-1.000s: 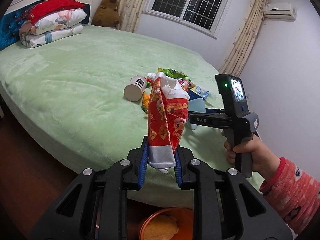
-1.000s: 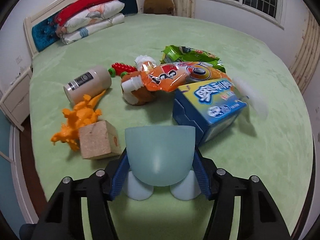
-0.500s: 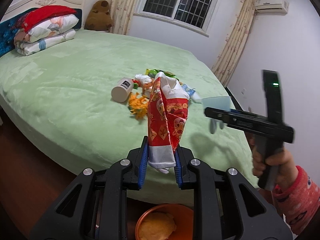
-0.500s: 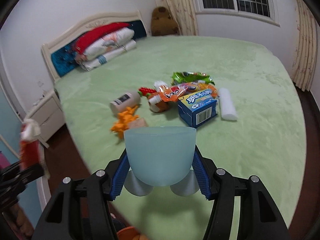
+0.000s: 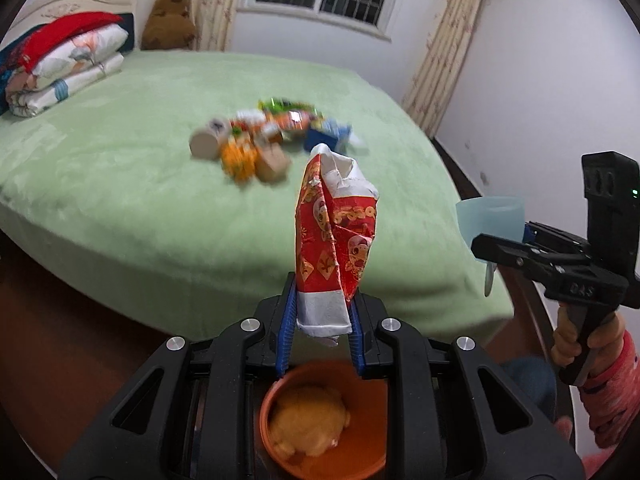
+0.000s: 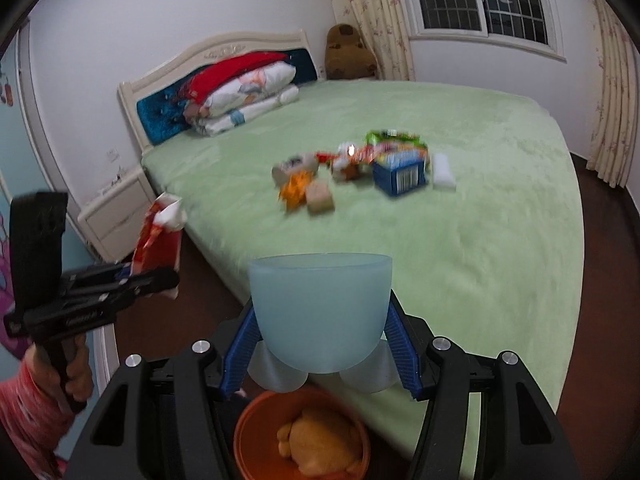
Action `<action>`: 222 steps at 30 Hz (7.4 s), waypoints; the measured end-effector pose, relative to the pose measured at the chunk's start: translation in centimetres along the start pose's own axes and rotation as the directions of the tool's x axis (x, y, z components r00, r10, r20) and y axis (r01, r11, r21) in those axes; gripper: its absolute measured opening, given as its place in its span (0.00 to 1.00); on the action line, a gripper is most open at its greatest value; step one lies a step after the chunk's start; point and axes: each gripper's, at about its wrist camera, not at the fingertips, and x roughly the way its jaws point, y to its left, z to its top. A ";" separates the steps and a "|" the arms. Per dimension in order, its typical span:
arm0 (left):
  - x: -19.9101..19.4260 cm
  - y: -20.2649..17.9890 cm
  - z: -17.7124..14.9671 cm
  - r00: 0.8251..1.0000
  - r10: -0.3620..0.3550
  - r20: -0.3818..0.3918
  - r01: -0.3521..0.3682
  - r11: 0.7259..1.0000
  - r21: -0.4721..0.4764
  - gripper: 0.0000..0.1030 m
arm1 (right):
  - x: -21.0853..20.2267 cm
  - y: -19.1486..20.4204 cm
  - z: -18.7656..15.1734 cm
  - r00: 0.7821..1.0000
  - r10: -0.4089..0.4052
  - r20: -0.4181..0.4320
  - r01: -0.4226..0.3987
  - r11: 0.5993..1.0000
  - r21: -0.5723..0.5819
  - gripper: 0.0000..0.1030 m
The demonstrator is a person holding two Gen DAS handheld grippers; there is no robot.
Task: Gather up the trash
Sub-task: 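Carry both items over the orange bucket and open both grippers to drop them, then move the left gripper back to the bed and grasp the orange dinosaur toy, then grasp the wooden block with the right gripper while the left gripper holds the dinosaur, then lower both items over the orange bucket and open both grippers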
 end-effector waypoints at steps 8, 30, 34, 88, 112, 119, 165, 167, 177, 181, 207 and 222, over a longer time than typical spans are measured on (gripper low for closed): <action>5.9 -0.3 -7.0 0.972 -0.010 -0.235 0.004 1.000 -0.025 0.22 | 4.5 0.9 -8.9 0.977 0.029 -0.209 -0.018 0.998 0.054 0.57; 18.0 0.4 -16.8 0.779 0.140 -0.611 -0.177 0.984 0.000 0.69 | 13.3 -0.1 -17.7 0.860 -0.031 -0.509 0.093 0.991 0.097 0.77; 17.5 0.7 -15.8 0.795 0.149 -0.589 -0.193 0.981 -0.012 0.71 | 12.9 -0.9 -17.2 0.880 -0.019 -0.475 0.100 0.984 0.144 0.77; 21.6 13.9 16.3 0.977 0.004 -0.212 -0.126 0.814 -0.567 0.83 | -1.1 -1.7 -2.5 0.978 -0.188 0.090 0.174 0.975 0.140 0.81; 5.3 9.0 15.7 0.997 0.008 0.077 0.018 0.943 -0.333 0.48 | 8.0 1.5 3.2 0.992 -0.126 0.029 0.126 0.992 -0.015 0.81; -1.4 8.4 13.4 0.985 0.076 0.153 -0.033 0.963 -0.268 0.48 | 17.7 2.7 9.9 0.991 -0.131 -0.035 0.129 0.991 -0.032 0.80; -2.7 -0.4 2.8 0.998 -0.054 0.021 0.057 0.989 -0.139 0.48 | -10.5 2.3 1.1 0.946 -0.180 0.268 0.176 0.984 0.039 0.38; -2.4 -1.1 1.7 0.998 -0.055 -0.009 0.053 0.991 -0.122 0.48 | -10.1 2.4 0.0 0.958 -0.166 0.234 0.161 0.986 0.038 0.38; 5.2 -1.2 -7.0 0.955 -0.017 -0.296 -0.019 0.993 -0.118 0.48 | -1.2 1.8 -8.1 0.988 -0.108 -0.112 0.116 0.991 0.066 0.38; 9.5 -0.4 -10.6 0.905 0.025 -0.424 -0.078 0.991 -0.107 0.48 | 3.5 1.6 -11.9 0.958 -0.114 -0.265 0.135 0.989 0.065 0.38; 15.7 1.2 -15.9 0.814 0.115 -0.570 -0.217 0.969 -0.114 0.75 | 9.9 -0.5 -18.0 0.879 -0.096 -0.467 0.180 0.974 0.139 0.66; 11.7 1.5 -10.8 0.884 0.154 -0.442 -0.224 0.968 -0.110 0.75 | 6.2 0.0 -13.9 0.943 -0.083 -0.322 0.140 0.977 0.159 0.71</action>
